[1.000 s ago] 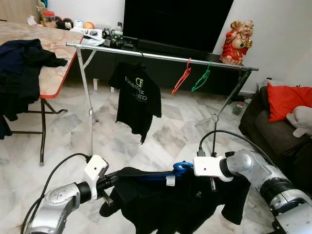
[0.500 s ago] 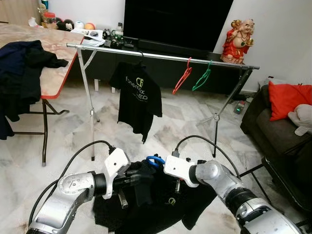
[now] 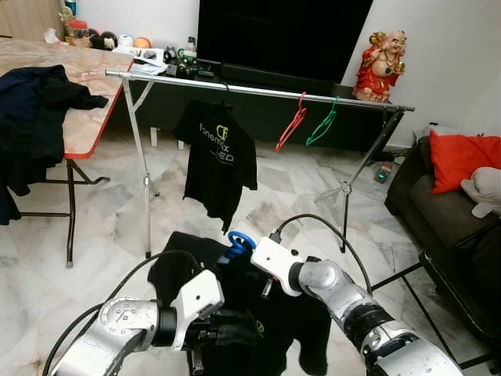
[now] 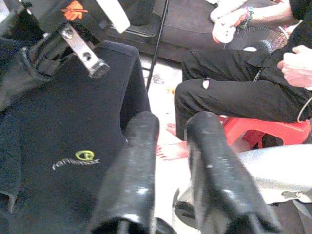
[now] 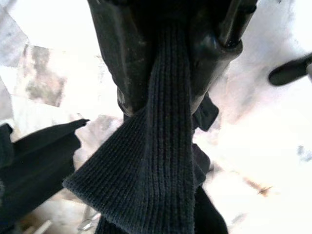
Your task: Hang hanger
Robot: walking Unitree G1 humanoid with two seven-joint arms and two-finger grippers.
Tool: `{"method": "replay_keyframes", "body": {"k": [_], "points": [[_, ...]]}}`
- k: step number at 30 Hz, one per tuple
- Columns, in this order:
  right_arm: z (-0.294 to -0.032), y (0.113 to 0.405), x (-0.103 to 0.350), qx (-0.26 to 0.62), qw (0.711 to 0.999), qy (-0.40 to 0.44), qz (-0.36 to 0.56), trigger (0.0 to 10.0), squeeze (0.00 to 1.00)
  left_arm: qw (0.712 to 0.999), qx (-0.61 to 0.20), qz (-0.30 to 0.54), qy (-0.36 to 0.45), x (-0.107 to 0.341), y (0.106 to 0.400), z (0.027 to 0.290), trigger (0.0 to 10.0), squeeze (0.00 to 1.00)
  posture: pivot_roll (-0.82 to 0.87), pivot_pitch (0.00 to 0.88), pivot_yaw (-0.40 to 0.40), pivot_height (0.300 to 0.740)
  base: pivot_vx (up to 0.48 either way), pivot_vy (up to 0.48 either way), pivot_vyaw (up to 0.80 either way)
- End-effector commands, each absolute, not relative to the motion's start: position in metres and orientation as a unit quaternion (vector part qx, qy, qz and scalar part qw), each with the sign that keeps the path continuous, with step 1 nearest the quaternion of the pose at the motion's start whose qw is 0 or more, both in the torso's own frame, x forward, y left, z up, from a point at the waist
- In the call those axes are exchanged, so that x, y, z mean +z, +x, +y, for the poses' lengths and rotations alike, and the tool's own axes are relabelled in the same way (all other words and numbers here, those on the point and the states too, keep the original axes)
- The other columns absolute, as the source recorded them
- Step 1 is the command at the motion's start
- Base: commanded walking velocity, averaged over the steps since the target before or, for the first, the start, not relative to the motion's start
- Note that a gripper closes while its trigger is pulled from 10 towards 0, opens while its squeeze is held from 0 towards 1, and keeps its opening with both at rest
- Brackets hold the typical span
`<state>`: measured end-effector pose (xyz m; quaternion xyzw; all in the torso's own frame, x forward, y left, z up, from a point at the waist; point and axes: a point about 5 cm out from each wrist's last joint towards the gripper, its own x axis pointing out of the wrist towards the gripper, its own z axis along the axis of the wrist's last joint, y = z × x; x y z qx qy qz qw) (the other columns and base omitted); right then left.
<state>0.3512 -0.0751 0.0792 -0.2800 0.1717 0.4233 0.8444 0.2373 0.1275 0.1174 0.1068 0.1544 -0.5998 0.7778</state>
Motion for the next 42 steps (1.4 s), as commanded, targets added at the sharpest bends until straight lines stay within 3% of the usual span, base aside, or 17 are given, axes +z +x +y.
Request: {"method": "replay_keyframes", "body": {"k": [1,3,11,17,21,26,27,28,32,36,42], "points": [[-0.08,0.359,0.089,0.404,0.857,-0.276,0.162,0.0,0.0,0.768,-0.612,0.152,0.109,0.12,0.233,0.123,10.0,1.0,0.25,0.0,-0.187,0.74,0.0,0.0,0.0],[-0.082,0.355,0.086,0.429,0.841,-0.287,0.162,0.0,0.0,0.791,-0.581,0.153,0.115,0.121,0.237,0.136,10.0,1.0,0.25,0.0,-0.187,0.74,0.0,0.0,0.0],[-0.098,0.354,0.088,0.46,0.807,-0.339,0.151,0.0,0.0,0.838,-0.5,0.163,0.145,0.123,0.244,0.179,10.0,1.0,0.26,0.0,-0.186,0.74,0.0,0.0,0.0],[-0.11,0.341,0.085,0.563,0.738,-0.333,0.167,0.0,0.0,0.884,-0.412,0.146,0.165,0.13,0.255,0.212,10.0,1.0,0.27,0.0,-0.19,0.74,0.0,0.0,0.0],[-0.113,0.331,0.08,0.619,0.688,-0.327,0.191,0.0,0.0,0.878,-0.421,0.153,0.168,0.123,0.256,0.207,10.0,1.0,0.29,0.0,-0.206,0.74,0.0,0.0,0.0],[-0.111,0.326,0.081,0.655,0.658,-0.318,0.192,0.0,0.0,0.858,-0.449,0.178,0.175,0.113,0.251,0.202,10.0,1.0,0.28,0.0,-0.203,0.74,0.0,0.0,0.0],[-0.11,0.325,0.081,0.661,0.654,-0.315,0.191,0.0,0.0,0.848,-0.461,0.19,0.178,0.11,0.248,0.201,10.0,0.32,0.28,0.0,-0.202,0.74,0.0,0.0,0.0],[-0.109,0.325,0.081,0.664,0.652,-0.313,0.19,0.0,0.0,0.842,-0.468,0.197,0.181,0.108,0.246,0.201,10.0,0.0,0.29,0.0,-0.202,0.74,0.0,0.0,0.0],[-0.105,0.322,0.08,0.68,0.638,-0.309,0.187,0.0,0.0,0.803,-0.513,0.232,0.196,0.097,0.237,0.199,10.0,0.0,0.29,0.0,-0.204,0.74,0.0,0.0,0.0],[-0.101,0.317,0.08,0.701,0.621,-0.3,0.181,0.0,0.0,0.808,-0.514,0.218,0.189,0.097,0.244,0.19,10.0,0.0,0.28,0.0,-0.202,0.74,0.0,0.0,0.0],[-0.094,0.317,0.082,0.709,0.617,-0.296,0.169,0.0,0.0,0.796,-0.542,0.208,0.17,0.097,0.247,0.174,10.0,0.0,0.28,0.0,-0.2,0.74,0.0,0.0,0.0]]}}
